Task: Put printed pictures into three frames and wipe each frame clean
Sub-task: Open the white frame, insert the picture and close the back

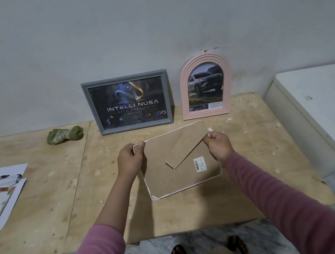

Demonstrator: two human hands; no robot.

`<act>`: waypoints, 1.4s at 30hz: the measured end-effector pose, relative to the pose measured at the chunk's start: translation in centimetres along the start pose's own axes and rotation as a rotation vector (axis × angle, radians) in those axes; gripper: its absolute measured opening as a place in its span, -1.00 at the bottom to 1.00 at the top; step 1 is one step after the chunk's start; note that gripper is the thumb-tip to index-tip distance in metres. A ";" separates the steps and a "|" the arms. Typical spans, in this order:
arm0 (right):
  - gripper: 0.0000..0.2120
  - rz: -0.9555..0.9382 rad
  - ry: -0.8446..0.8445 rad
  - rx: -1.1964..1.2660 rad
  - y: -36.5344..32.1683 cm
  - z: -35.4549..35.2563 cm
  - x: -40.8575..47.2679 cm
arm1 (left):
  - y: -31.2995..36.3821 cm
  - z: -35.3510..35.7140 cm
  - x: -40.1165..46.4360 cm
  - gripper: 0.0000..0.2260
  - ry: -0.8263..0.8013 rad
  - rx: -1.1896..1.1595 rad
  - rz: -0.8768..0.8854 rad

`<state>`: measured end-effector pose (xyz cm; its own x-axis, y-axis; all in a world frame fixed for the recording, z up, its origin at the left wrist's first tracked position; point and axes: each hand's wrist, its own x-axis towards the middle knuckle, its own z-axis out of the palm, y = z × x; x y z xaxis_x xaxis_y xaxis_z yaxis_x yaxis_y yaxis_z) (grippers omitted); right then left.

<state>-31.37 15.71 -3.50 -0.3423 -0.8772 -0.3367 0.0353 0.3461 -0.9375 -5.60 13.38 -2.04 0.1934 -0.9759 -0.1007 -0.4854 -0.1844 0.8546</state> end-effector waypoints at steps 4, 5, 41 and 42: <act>-0.66 -0.012 0.048 -0.034 0.3 0.3 0.0 | -0.4 0.0 0.1 -0.60 0.003 -0.002 0.015; -0.65 -0.008 0.058 -0.035 0.6 0.2 0.1 | -0.5 -0.1 0.2 -0.57 -0.020 -0.040 0.012; -0.69 -0.203 0.046 -0.137 -0.4 0.4 -1.3 | 0.0 -0.2 -1.2 -0.80 -0.106 0.159 -0.008; -0.70 -0.205 0.055 -0.143 -0.2 0.6 -1.3 | 0.3 -0.2 -1.3 -0.81 -0.069 0.203 -0.006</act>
<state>-30.39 16.56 -2.92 -0.3792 -0.9159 -0.1320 -0.1717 0.2098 -0.9626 -5.84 14.58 -1.61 0.1410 -0.9792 -0.1462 -0.6477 -0.2029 0.7343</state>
